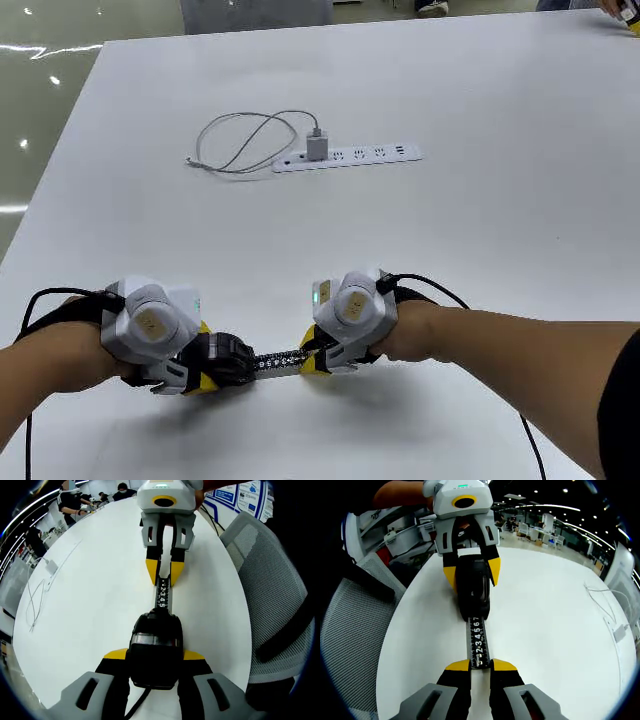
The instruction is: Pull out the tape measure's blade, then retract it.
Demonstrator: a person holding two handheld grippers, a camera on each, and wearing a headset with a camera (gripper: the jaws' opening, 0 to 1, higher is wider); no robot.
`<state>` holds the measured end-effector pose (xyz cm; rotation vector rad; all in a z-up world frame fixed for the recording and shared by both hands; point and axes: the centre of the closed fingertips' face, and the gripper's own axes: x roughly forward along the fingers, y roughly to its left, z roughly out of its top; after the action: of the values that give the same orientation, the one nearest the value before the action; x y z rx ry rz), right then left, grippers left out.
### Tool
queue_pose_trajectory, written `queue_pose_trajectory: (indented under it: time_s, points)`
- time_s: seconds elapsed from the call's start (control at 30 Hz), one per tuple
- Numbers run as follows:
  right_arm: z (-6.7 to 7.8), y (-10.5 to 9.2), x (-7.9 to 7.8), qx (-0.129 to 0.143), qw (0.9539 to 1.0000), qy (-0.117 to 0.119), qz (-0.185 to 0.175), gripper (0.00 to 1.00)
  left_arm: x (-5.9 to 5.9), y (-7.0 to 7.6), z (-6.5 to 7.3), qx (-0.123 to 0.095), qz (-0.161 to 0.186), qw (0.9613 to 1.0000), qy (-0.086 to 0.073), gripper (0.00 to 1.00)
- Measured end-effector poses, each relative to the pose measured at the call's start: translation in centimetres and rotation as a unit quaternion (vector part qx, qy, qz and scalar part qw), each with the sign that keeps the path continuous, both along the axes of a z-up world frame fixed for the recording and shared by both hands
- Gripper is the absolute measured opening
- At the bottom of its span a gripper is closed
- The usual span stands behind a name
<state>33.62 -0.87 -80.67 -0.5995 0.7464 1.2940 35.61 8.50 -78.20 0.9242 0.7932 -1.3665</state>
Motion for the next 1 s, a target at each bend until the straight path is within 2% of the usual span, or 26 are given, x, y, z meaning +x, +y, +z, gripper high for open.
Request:
queue_pose_trajectory:
  time_s: [1.0]
  points:
    - [0.2,-2.0,-0.4,0.001,0.9999,0.006,-0.008,0.09,-0.1,-0.1,-0.1,-0.003,-0.001,1.0000,-0.002,0.32]
